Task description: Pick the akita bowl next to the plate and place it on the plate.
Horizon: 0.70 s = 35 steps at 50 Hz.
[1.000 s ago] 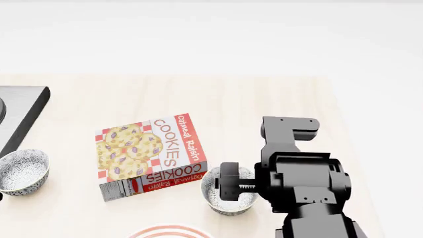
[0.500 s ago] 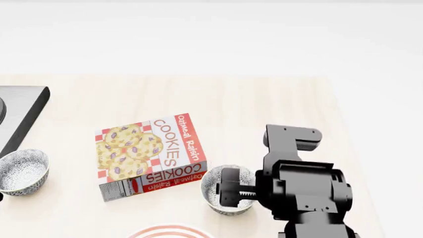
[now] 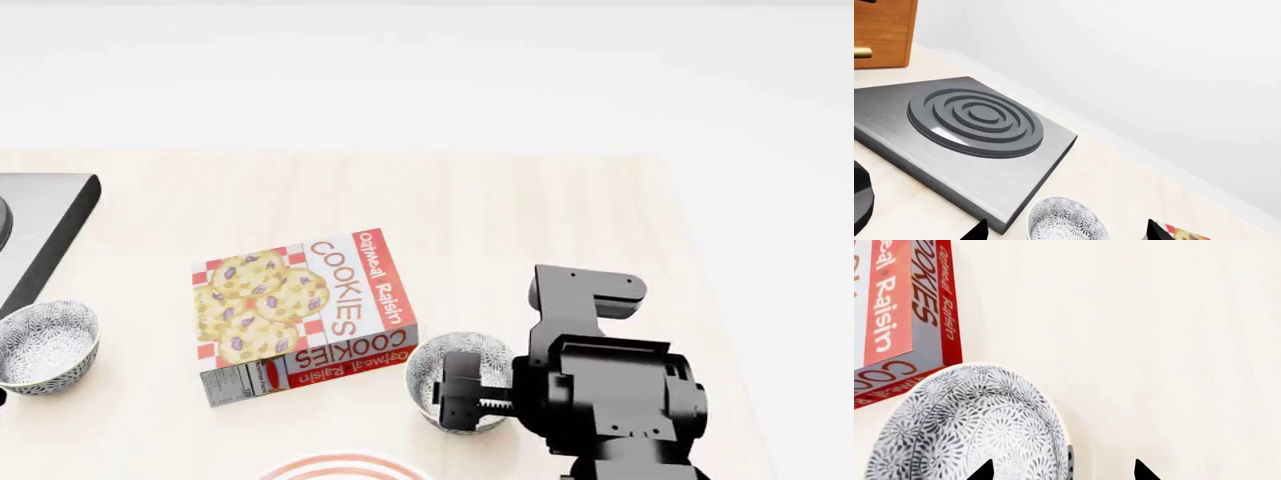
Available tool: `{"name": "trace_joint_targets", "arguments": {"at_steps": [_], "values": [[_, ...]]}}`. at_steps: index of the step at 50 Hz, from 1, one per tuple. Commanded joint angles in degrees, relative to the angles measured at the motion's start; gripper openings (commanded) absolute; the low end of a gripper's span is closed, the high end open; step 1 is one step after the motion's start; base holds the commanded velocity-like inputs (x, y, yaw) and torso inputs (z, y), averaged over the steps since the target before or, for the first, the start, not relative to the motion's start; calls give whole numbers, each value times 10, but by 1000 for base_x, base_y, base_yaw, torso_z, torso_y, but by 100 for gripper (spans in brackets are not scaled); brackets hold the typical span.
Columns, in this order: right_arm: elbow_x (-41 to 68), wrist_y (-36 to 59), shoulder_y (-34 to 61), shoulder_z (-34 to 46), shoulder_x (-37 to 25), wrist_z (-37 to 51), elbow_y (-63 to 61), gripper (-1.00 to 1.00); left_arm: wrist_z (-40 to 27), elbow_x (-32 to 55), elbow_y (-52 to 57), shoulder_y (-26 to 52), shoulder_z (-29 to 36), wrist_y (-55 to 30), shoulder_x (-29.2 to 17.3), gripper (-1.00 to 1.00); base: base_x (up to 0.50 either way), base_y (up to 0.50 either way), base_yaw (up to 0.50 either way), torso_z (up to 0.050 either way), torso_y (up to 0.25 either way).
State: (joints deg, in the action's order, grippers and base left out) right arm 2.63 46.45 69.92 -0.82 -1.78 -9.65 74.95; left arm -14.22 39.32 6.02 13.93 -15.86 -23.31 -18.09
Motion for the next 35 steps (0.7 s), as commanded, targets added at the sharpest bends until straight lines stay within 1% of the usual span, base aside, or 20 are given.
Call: {"name": "trace_joint_targets", "arguments": {"at_steps": [1, 11, 12, 18, 24, 31, 33, 35], "values": [[-9, 2, -2, -11, 0, -5, 0, 100, -3, 2, 3, -1, 1, -1, -2, 100, 0, 0, 0, 0, 0], [-13, 1, -2, -14, 1, -6, 0, 100, -4, 4, 3, -1, 2, 0, -3, 100, 0, 0, 0, 0, 0], [-13, 3, -2, -15, 1, -7, 0, -100, -4, 4, 3, -1, 2, 0, -3, 100, 0, 0, 0, 0, 0], [-23, -8, -3, -1, 4, -7, 0, -100, -5, 5, 3, -1, 3, 0, -3, 100, 0, 0, 0, 0, 0], [-20, -30, -1, -8, 1, 26, 0, -100, -2, 4, -2, -1, 4, 4, -3, 100, 0, 0, 0, 0, 0], [-21, -52, 13, -2, -2, 27, -3, -100, -4, 6, 0, -2, 4, 3, -4, 100, 0, 0, 0, 0, 0], [-30, -33, 2, 9, -2, 30, -51, -100, -7, 7, 4, -2, 4, 0, -4, 100, 0, 0, 0, 0, 0], [-30, 42, -34, 11, -3, 32, -175, -100, -4, 6, -1, -1, 4, 3, -4, 100, 0, 0, 0, 0, 0]]}}
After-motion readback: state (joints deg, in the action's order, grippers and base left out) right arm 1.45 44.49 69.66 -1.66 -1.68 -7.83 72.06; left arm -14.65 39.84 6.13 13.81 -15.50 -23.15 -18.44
